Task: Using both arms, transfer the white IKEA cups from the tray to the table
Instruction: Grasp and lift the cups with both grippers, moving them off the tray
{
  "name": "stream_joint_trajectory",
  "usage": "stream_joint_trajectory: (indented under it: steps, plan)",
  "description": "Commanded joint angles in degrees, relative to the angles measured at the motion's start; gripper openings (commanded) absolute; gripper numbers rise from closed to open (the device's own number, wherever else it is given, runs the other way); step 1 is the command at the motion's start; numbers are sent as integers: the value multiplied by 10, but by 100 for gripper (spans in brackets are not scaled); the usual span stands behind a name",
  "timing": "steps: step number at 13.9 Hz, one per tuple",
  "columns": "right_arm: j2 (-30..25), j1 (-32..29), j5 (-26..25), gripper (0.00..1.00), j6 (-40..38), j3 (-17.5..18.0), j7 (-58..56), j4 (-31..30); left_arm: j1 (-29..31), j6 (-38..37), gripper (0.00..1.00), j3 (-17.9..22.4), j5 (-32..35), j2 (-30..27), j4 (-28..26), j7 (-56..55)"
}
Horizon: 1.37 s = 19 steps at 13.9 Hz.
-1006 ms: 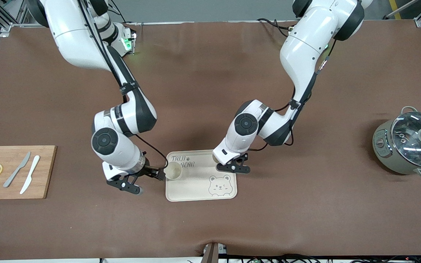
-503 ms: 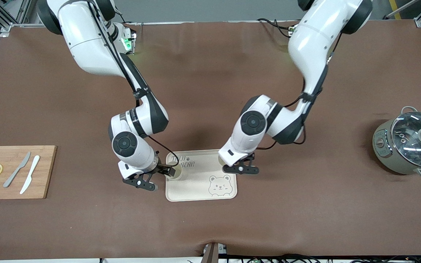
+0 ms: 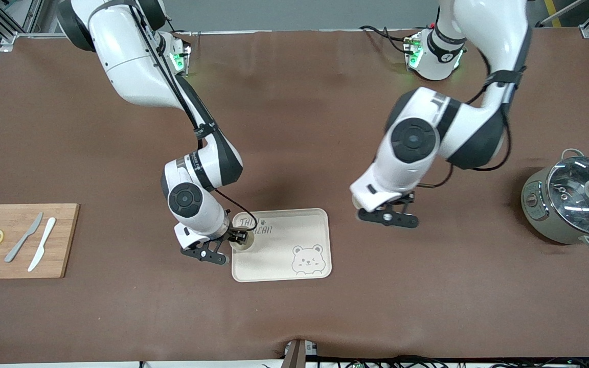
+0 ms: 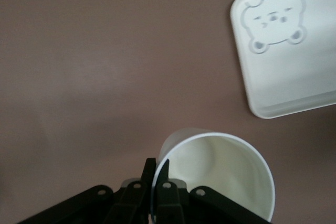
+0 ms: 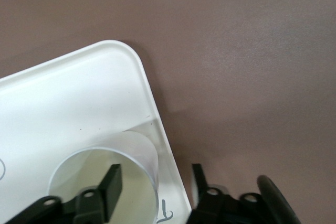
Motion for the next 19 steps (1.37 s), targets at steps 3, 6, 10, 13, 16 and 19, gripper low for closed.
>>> stream_joint_trajectory:
  steps: [3, 6, 10, 13, 16, 19]
  plan:
    - [7, 8, -8, 4, 2, -4, 12, 14, 113, 146, 0, -9, 2, -116, -225, 125]
    - [6, 8, -4, 0, 0, -4, 12, 15, 149, 174, 0, -10, 1, -110, -252, 148]
    - [-10, -2, 0, 0, -23, -5, 8, 25, 226, 245, 0, -11, -88, -101, -296, 309]
    - [-11, -30, -1, 0, -83, -5, 4, 69, 240, 265, 0, -9, -100, -82, -298, 352]
    - [-14, -64, -3, 0, -102, -6, -65, 85, 271, 304, 0, -10, -100, -62, -306, 401]
    - [-22, -103, -4, 0, -104, -6, -141, 85, 288, 376, 0, -8, -99, -38, -335, 442]
